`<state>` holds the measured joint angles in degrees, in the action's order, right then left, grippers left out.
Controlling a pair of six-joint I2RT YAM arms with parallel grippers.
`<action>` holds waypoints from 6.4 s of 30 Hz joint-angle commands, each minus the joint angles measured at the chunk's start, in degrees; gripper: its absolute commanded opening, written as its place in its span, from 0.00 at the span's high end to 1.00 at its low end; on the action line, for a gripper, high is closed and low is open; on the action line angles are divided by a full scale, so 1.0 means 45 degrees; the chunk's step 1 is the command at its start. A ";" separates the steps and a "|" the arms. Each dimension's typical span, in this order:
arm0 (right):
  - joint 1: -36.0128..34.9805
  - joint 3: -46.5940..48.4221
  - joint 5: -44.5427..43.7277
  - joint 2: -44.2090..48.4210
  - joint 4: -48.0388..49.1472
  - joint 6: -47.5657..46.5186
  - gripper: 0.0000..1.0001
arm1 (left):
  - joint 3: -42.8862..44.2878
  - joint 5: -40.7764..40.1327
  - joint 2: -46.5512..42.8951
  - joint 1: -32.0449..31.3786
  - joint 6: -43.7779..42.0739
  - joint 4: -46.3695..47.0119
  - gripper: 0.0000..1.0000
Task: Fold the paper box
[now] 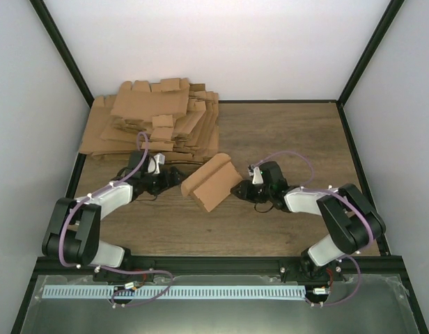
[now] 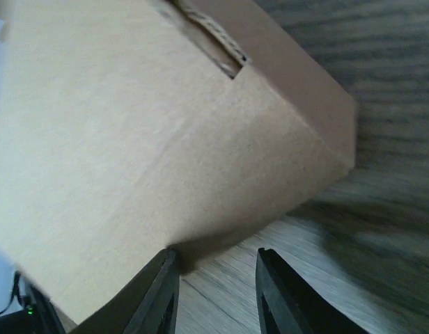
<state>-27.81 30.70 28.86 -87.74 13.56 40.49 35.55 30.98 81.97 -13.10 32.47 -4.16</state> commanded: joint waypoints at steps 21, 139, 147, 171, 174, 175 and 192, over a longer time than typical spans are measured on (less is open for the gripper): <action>0.0028 -0.0895 -0.0496 0.0772 -0.0271 -0.0389 0.67 | 0.1053 0.1394 0.1102 -0.1262 -0.0455 0.0844 0.14; -0.1859 0.4876 -0.2840 -0.1468 -0.4707 -0.3375 0.51 | 0.1194 -0.1437 0.2357 -0.1262 -0.1719 -0.0782 0.42; -0.2347 0.5600 -0.3398 -0.2836 -0.5045 -0.3747 0.49 | 0.0744 -0.2893 0.0542 -0.1268 -0.1525 -0.1018 0.41; -0.2374 0.4805 -0.3109 -0.1295 -0.4684 -0.3578 0.48 | 0.1797 -0.1158 0.0774 -0.1399 -0.2926 -0.1841 0.92; -0.2374 0.4424 -0.3217 -0.0497 -0.4606 -0.3568 0.47 | 0.2290 -0.2124 0.0024 -0.2087 -0.3053 -0.2732 0.93; -0.2374 0.4335 -0.3224 -0.0332 -0.4626 -0.3571 0.47 | 0.2507 -0.2591 -0.0187 -0.2391 -0.3145 -0.3052 0.93; -0.2354 0.2136 -0.3057 0.1670 -0.4595 -0.3530 0.47 | 0.4385 -0.5859 -0.0745 -0.5863 -0.4675 -0.5012 0.93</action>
<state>-37.98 41.15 15.18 -82.50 -7.31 24.47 53.08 8.10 78.91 -36.97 13.87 -25.63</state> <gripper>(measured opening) 0.535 0.069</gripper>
